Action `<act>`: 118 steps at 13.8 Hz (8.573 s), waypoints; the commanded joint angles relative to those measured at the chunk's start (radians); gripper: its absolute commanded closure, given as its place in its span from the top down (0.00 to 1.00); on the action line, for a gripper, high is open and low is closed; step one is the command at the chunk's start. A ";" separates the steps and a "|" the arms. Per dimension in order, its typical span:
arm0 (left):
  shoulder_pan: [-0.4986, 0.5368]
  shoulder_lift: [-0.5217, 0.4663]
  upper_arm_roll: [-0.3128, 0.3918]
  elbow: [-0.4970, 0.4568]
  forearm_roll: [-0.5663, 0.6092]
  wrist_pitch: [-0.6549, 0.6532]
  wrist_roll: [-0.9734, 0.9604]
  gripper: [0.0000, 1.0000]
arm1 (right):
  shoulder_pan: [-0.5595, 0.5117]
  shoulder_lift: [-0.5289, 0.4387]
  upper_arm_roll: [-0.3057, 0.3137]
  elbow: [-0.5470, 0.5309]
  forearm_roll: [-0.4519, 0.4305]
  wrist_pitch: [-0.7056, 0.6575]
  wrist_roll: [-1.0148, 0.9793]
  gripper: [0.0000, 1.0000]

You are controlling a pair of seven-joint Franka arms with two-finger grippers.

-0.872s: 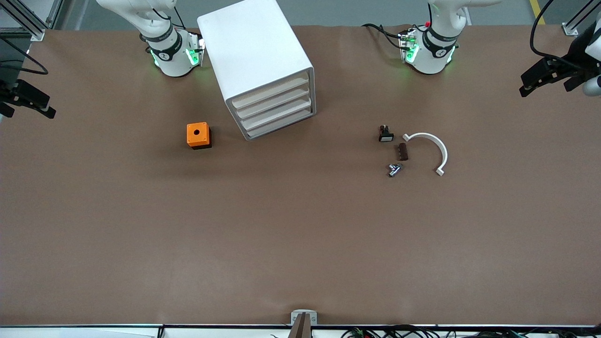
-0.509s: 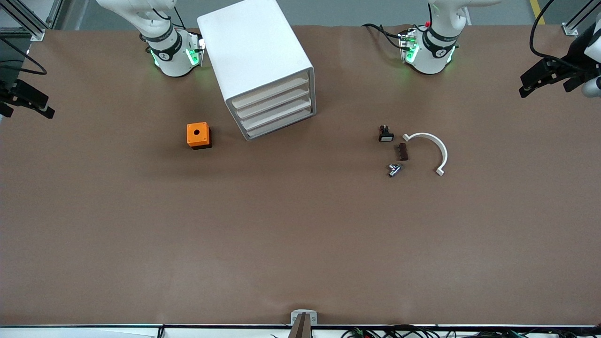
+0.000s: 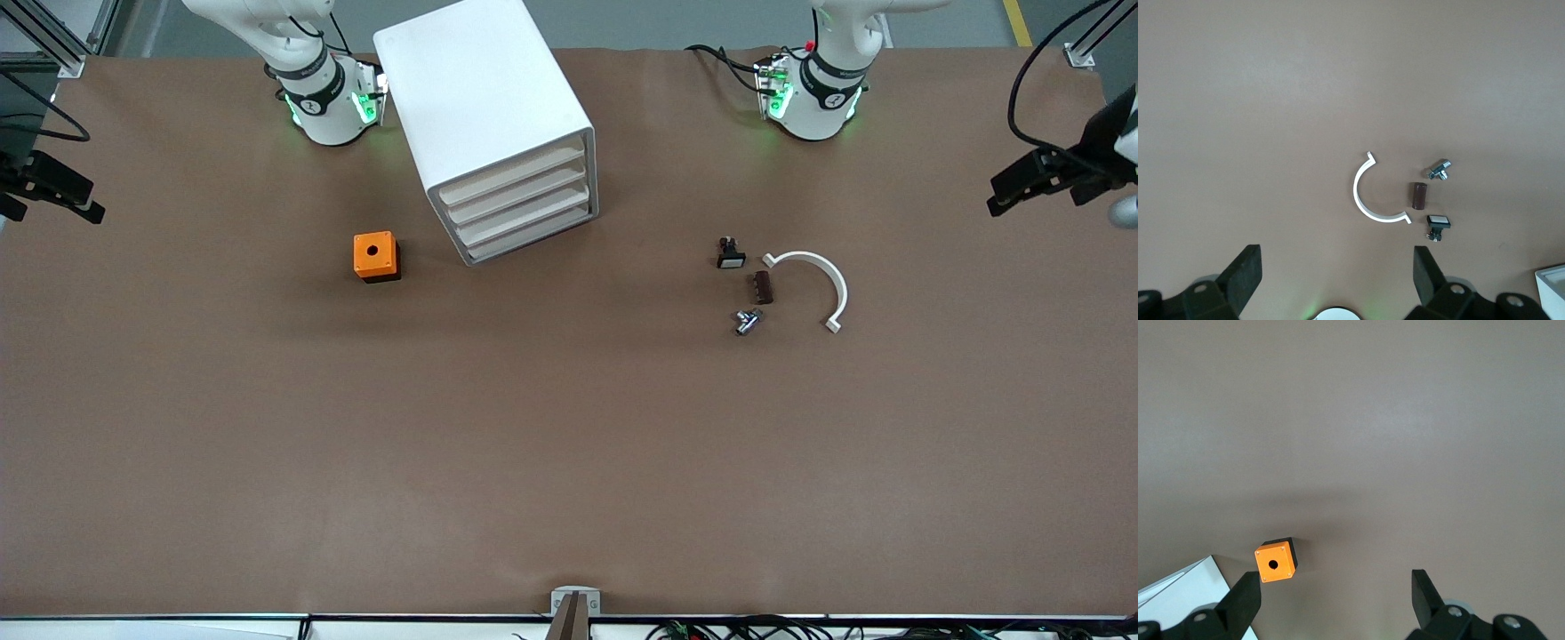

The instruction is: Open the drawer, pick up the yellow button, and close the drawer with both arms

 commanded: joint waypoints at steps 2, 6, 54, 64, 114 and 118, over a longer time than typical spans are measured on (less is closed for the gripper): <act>-0.003 0.087 -0.012 0.043 0.008 -0.021 0.030 1.00 | -0.003 -0.024 0.007 -0.020 -0.011 -0.009 0.011 1.00; -0.007 0.168 -0.015 0.040 -0.101 0.006 0.009 1.00 | -0.003 -0.024 0.007 -0.020 -0.009 -0.010 0.013 1.00; -0.643 0.756 -0.047 0.047 -1.140 0.011 -2.268 0.07 | 0.136 0.230 0.013 0.057 -0.037 0.002 0.534 1.00; -0.428 0.764 -0.037 0.138 -1.069 0.023 -2.228 0.05 | 0.524 0.208 0.014 0.008 0.055 0.100 1.215 1.00; -0.188 0.480 -0.021 0.265 -0.423 0.016 -1.133 0.99 | 0.576 0.374 0.005 0.023 0.047 0.295 1.128 0.00; -0.217 0.492 -0.021 0.262 -0.419 0.086 -0.940 0.99 | 0.349 0.389 0.002 0.012 0.041 0.289 0.718 0.00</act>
